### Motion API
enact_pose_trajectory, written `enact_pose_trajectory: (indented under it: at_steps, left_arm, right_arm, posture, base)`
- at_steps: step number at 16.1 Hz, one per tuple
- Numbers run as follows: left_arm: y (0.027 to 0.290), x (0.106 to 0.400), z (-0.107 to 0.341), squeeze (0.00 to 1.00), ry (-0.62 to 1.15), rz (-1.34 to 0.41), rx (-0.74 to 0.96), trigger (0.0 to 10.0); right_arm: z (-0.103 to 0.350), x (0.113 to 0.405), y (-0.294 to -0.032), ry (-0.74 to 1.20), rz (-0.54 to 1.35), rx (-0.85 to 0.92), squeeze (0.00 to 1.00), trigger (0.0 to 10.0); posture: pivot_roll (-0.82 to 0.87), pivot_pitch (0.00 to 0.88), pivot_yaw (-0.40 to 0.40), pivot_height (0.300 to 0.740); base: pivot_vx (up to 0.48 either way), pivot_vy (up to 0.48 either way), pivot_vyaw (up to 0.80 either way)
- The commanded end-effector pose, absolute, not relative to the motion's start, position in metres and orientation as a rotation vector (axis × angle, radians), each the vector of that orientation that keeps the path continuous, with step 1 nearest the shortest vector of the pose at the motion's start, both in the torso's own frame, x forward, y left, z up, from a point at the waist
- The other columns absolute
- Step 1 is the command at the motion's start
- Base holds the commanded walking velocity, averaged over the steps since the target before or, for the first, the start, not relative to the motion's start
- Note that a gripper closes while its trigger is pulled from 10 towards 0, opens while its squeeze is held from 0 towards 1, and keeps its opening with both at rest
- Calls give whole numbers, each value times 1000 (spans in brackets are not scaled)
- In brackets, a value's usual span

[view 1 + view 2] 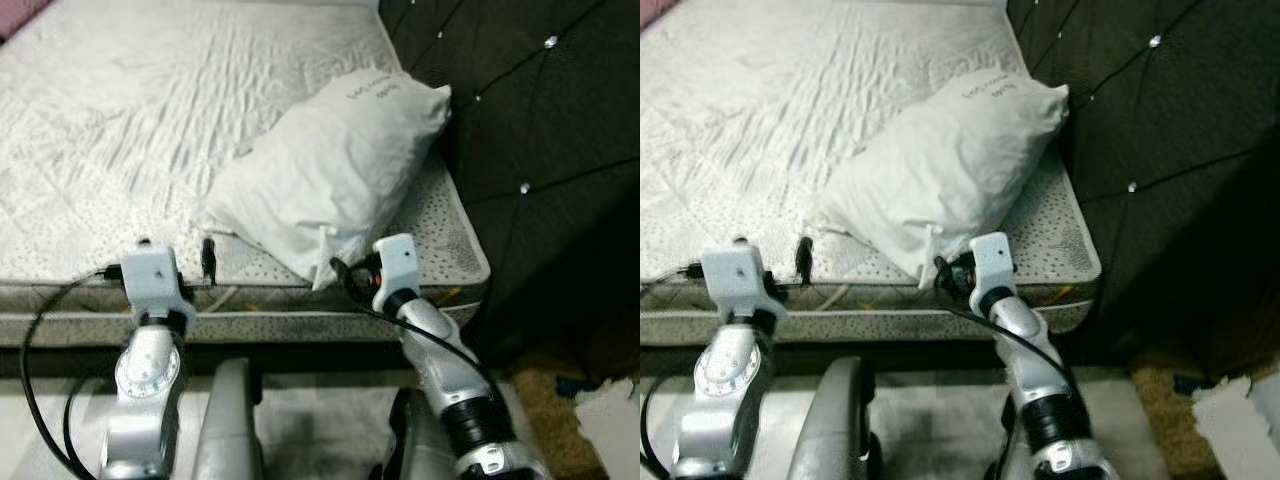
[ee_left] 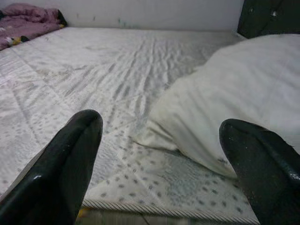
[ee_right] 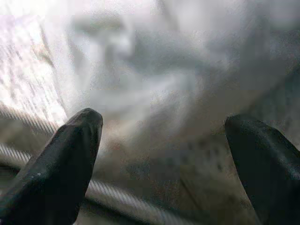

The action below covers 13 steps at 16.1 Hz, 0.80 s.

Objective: Clean up the room

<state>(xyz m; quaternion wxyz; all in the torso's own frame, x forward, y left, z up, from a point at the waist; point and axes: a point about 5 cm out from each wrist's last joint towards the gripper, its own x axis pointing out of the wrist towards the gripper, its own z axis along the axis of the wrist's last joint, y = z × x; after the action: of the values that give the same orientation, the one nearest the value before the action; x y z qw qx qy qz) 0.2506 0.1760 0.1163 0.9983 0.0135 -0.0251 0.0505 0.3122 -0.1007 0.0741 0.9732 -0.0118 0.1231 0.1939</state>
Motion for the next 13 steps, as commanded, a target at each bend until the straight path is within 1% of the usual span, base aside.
enact_pose_trajectory:
  at_steps: [1,2,4,7,8,10,11,13]
  left_arm:
    - [180,242,117,0,-34,119,46,10000]
    - [182,239,116,0,-27,125,49,10000]
    - [191,227,114,0,-7,157,70,10000]
    - [192,218,117,0,-1,171,74,10000]
    - [192,215,118,0,7,174,75,10000]
    - [193,212,117,0,20,169,77,10000]
    - [193,211,116,0,31,159,78,10000]
    - [191,213,116,0,35,142,77,10000]
  right_arm:
    - [69,317,-101,298,413,-47,0,10000]
    - [69,319,-99,303,420,-54,0,10000]
    - [81,334,-87,292,430,-44,0,10000]
    - [97,349,-72,277,466,-12,0,10000]
    - [100,353,-74,288,493,-25,0,10000]
    - [101,359,-85,311,499,-39,0,10000]
    - [96,359,-99,368,516,-48,0,10000]
    - [90,356,-105,413,539,-24,0,10000]
  posture:
    - [151,126,-52,571]
    - [160,131,-54,571]
    - [190,143,-61,571]
    - [213,152,-67,571]
    - [221,155,-67,571]
    - [220,156,-62,571]
    - [211,149,-57,571]
    - [203,145,-52,571]
  base:
    - [0,0,0]
    - [0,0,0]
    - [0,0,0]
    - [0,0,0]
    - [0,0,0]
    - [0,0,0]
    - [0,0,0]
    - [0,0,0]
